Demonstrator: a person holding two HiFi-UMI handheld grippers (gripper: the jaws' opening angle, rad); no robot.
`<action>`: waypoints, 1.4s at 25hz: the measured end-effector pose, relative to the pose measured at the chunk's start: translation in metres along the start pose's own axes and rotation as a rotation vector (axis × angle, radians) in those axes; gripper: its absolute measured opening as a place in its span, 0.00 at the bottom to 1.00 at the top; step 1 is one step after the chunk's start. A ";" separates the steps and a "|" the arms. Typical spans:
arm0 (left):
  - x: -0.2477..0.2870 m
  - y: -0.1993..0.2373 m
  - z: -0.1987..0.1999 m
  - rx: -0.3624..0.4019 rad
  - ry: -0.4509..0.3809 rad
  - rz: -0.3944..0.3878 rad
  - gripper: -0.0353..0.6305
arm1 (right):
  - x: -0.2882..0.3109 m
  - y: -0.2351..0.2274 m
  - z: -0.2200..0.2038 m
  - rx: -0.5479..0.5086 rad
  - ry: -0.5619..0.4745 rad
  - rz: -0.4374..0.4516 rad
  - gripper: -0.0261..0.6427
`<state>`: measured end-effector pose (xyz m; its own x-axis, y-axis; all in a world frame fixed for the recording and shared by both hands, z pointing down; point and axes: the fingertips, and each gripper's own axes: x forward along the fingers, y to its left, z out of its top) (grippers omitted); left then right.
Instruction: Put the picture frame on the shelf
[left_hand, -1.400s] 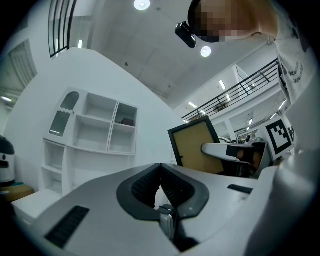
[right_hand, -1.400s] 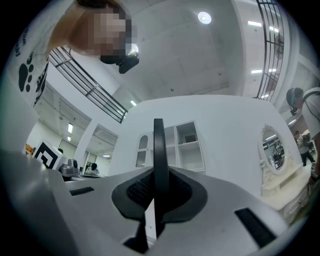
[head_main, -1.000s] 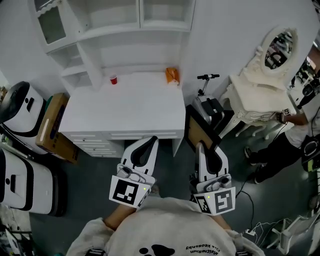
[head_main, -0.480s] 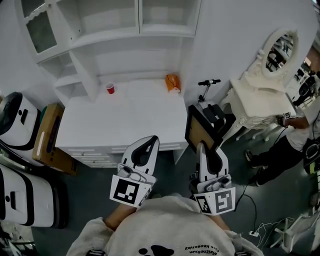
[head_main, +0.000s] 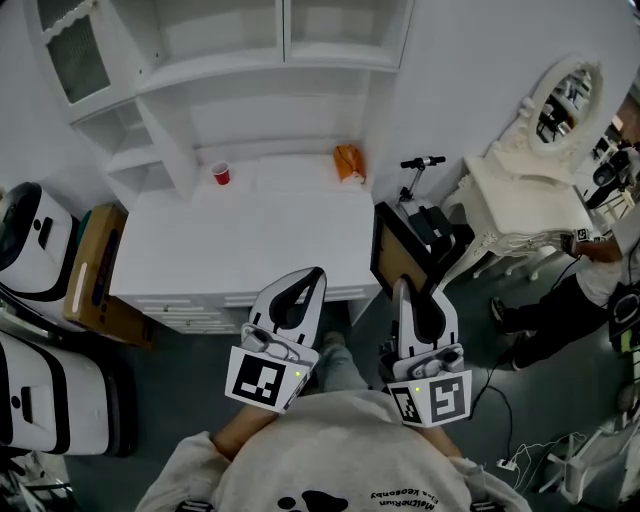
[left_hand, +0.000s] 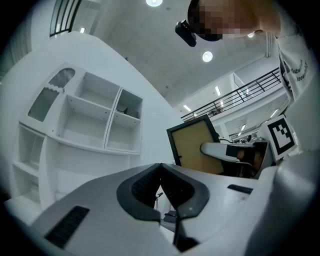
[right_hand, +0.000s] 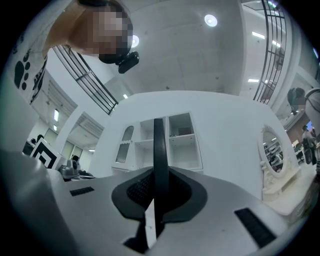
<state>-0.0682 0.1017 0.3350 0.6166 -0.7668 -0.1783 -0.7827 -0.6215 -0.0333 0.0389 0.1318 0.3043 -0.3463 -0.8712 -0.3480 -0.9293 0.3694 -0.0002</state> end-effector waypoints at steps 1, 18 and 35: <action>0.001 0.002 -0.002 0.006 0.010 -0.005 0.08 | 0.003 0.000 0.000 -0.002 0.000 0.001 0.12; 0.072 0.047 -0.016 -0.030 -0.018 -0.001 0.08 | 0.080 -0.034 -0.027 -0.004 -0.006 0.014 0.12; 0.209 0.121 -0.020 -0.023 -0.035 0.026 0.08 | 0.212 -0.110 -0.060 0.019 -0.014 0.051 0.12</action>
<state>-0.0319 -0.1371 0.3132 0.5922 -0.7771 -0.2129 -0.7960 -0.6052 -0.0052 0.0600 -0.1133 0.2865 -0.3914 -0.8465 -0.3609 -0.9078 0.4195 0.0005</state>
